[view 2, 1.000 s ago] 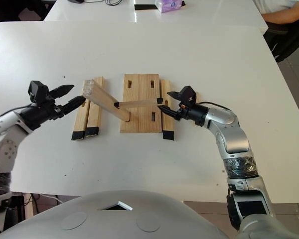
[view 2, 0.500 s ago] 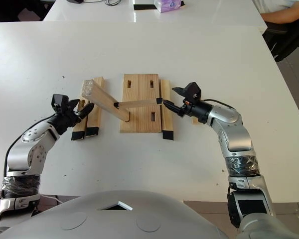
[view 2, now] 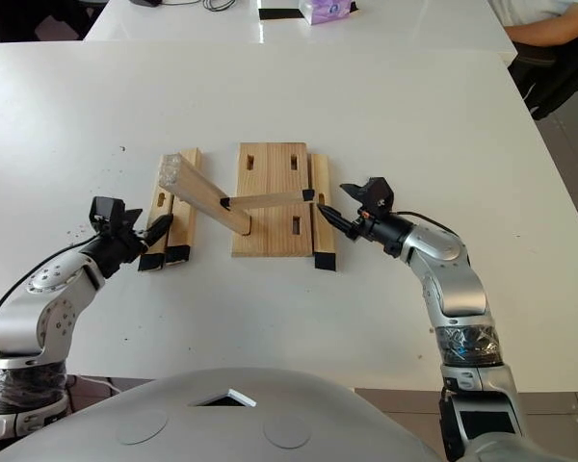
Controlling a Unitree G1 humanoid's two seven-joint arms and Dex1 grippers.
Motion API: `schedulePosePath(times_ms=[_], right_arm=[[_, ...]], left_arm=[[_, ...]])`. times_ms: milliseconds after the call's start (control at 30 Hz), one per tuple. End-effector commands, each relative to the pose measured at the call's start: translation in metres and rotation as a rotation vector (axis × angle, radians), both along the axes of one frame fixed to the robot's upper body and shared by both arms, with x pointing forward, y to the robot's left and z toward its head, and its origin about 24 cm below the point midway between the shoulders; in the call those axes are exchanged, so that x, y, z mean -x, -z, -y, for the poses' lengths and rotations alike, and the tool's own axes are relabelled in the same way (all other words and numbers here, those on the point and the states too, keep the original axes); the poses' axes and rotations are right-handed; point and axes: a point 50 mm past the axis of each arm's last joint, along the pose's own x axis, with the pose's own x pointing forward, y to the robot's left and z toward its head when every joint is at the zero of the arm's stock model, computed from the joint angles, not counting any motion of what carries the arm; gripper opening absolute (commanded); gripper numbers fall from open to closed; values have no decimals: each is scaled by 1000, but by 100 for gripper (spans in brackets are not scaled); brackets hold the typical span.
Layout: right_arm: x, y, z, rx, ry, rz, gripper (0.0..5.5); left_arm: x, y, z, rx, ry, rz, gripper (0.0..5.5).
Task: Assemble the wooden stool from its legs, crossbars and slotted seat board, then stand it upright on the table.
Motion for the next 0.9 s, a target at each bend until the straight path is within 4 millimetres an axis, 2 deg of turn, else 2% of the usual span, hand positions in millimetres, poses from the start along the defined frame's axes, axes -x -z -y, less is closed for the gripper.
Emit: schedulePosePath(times_ms=[33,300,433,600,900], right_arm=[[4,-1,-3,-20,25,19,340],[10,2,-5,-37,57,12,340],[11,2,-6,-41,63,12,340],[11,1,-5,-46,76,16,340],[6,-6,2,-55,114,36,340]], left_arm=[[5,2,-10,-40,-5,-49,365],[11,4,-13,-79,14,-111,365],[12,0,-3,-68,44,-123,365],[20,5,-3,-86,42,-185,365],[17,8,-6,-58,-21,-245,232]])
